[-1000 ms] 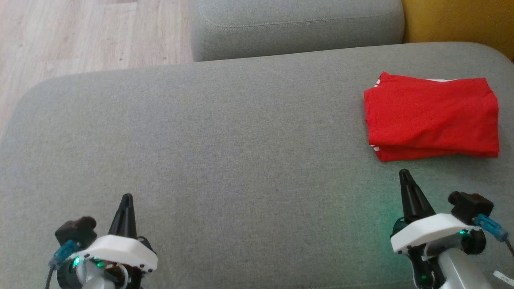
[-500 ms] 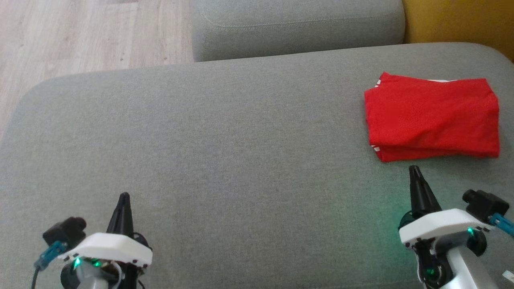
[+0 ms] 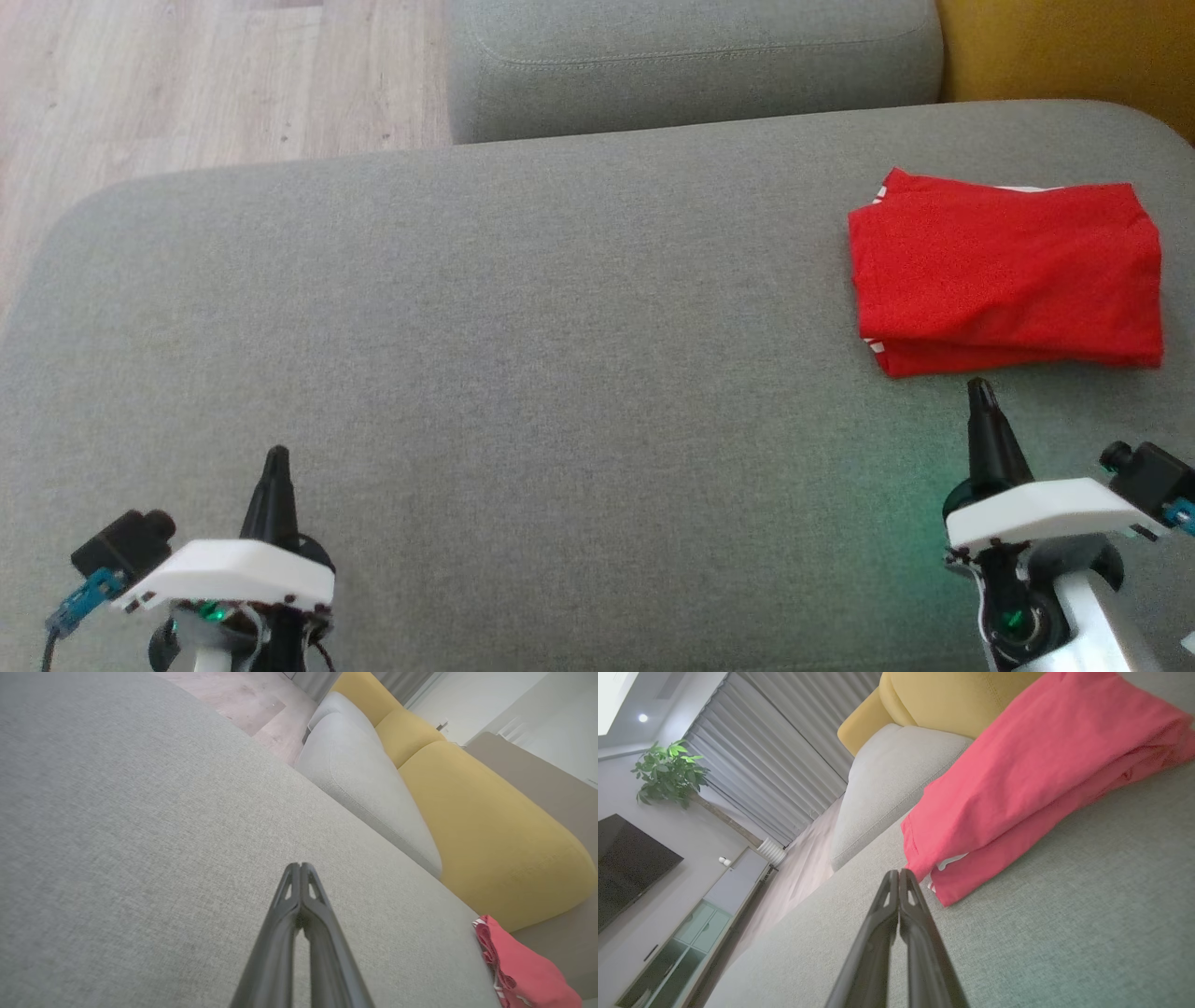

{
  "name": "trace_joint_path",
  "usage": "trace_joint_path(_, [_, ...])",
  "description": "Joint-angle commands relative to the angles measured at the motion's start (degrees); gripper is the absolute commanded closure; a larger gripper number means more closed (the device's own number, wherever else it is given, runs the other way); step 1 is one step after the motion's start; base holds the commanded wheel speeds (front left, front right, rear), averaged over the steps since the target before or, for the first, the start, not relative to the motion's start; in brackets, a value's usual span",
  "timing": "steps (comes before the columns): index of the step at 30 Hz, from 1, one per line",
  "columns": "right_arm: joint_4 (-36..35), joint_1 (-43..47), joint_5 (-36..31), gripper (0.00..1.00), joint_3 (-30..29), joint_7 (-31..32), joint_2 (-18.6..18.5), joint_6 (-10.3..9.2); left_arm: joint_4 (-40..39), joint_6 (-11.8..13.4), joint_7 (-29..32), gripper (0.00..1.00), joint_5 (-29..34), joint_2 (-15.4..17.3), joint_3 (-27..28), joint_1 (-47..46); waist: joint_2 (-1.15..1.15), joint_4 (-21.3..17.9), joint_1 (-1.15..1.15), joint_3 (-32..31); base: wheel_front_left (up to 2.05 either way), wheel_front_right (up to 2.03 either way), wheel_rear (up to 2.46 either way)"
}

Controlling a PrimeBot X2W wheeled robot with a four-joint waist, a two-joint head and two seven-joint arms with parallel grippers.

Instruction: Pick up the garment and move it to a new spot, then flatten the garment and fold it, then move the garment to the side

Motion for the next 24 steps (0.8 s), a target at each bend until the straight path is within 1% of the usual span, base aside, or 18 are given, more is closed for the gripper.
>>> trace_joint_path(1, [-2.4, -1.3, 1.9, 1.00, -0.4, 0.5, -0.1, 0.20, -2.4, -0.7, 0.4, 1.00, -2.1, 0.5, 1.2, -2.8, 0.00, 0.0, 0.00, 0.0, 0.00, 0.00, 0.00])
trace_joint_path(24, [-4.9, -0.6, 15.0, 1.00, -3.5, 4.2, 1.1, 0.27, -4.0, -1.5, 4.1, 1.00, -16.7, 0.5, 2.6, -3.0, 0.00, 0.2, 0.00, -0.1, 0.00, 0.00, 0.00])
